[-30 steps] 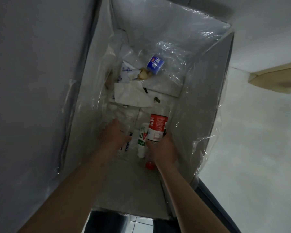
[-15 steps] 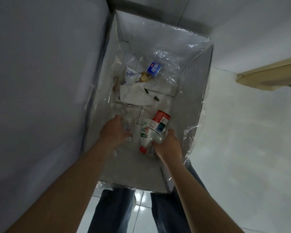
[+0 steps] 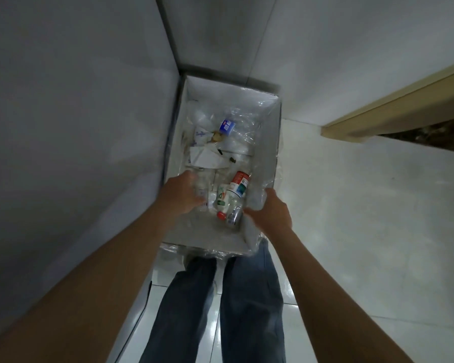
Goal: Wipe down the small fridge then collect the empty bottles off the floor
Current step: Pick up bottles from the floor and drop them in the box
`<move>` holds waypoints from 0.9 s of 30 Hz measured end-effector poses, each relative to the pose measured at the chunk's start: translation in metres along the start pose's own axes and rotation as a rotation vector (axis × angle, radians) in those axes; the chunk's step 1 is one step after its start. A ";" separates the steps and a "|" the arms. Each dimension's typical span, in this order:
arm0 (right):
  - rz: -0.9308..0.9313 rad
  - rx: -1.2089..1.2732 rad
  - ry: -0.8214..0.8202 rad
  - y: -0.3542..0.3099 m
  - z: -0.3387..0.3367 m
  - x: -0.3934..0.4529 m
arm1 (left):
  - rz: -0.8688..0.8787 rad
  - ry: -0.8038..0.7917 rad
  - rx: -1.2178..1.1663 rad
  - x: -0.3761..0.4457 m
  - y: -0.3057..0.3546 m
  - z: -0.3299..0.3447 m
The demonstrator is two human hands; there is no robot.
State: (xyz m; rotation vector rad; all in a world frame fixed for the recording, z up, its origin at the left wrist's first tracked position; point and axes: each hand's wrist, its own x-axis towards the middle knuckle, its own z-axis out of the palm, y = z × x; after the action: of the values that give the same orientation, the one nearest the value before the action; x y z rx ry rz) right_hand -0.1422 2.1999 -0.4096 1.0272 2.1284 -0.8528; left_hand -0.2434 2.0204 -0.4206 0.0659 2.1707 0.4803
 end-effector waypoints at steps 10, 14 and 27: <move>-0.036 -0.066 0.005 0.012 -0.060 -0.111 | 0.040 0.004 -0.037 -0.114 0.039 -0.027; -0.047 -0.099 0.000 0.023 -0.077 -0.146 | 0.072 0.027 -0.010 -0.156 0.048 -0.030; -0.211 -0.135 -0.014 0.073 -0.130 -0.274 | 0.120 0.196 -0.077 -0.317 0.075 -0.015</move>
State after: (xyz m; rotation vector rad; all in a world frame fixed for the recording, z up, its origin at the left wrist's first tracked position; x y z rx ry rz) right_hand 0.0249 2.2175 -0.1469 0.7361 2.2764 -0.7975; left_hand -0.0721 2.0157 -0.1436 0.1112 2.3460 0.6618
